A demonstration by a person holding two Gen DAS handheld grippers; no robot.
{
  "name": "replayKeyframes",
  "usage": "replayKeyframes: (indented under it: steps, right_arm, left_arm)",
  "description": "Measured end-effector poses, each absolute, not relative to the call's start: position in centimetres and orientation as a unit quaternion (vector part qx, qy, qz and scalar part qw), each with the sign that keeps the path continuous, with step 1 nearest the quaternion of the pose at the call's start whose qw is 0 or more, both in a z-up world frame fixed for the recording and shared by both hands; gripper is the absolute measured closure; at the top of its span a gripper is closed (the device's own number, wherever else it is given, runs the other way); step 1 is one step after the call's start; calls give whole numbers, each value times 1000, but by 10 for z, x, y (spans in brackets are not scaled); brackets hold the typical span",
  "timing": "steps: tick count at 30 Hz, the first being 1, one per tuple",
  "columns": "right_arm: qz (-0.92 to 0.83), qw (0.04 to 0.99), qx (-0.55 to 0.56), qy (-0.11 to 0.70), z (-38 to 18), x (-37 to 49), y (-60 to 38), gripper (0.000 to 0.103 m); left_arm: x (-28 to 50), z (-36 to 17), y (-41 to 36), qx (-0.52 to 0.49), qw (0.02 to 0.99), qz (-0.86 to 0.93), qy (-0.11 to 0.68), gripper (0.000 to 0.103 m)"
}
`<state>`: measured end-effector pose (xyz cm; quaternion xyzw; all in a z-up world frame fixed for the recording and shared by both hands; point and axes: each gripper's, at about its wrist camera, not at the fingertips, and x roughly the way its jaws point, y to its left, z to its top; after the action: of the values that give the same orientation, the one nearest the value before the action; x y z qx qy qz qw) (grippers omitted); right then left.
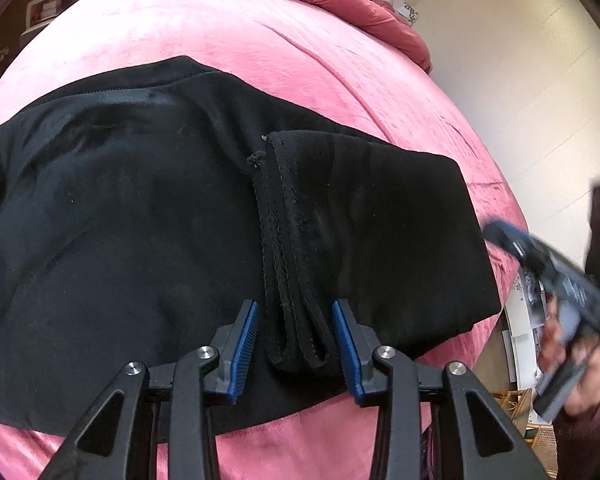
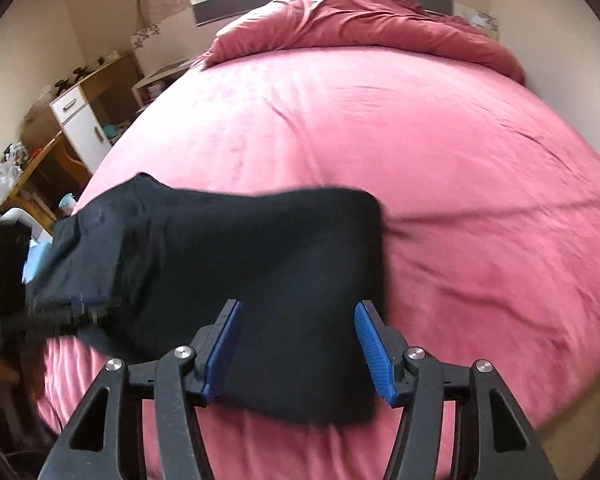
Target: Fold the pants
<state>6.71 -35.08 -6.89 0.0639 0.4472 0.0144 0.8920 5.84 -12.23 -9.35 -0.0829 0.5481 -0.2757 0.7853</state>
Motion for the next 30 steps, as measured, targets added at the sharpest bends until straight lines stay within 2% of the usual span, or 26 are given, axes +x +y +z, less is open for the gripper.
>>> replayKeyframes:
  steps: [7, 14, 16, 22, 30]
  right_arm:
    - [56, 876, 63, 474, -95, 138, -316, 42]
    - [54, 867, 41, 494, -122, 146, -312, 38]
    - [53, 867, 42, 494, -125, 147, -311, 35]
    - [47, 868, 10, 494, -129, 152, -295, 17]
    - [36, 868, 1, 496, -121, 153, -293, 18]
  left_arm:
    - [51, -92, -127, -71, 793, -279, 537, 69]
    - [37, -91, -133, -50, 809, -268, 521, 69]
    - [34, -92, -134, -48, 811, -267, 519, 69]
    - [29, -92, -135, -53, 811, -263, 520, 69]
    - [21, -85, -131, -55, 816, -254, 517, 69]
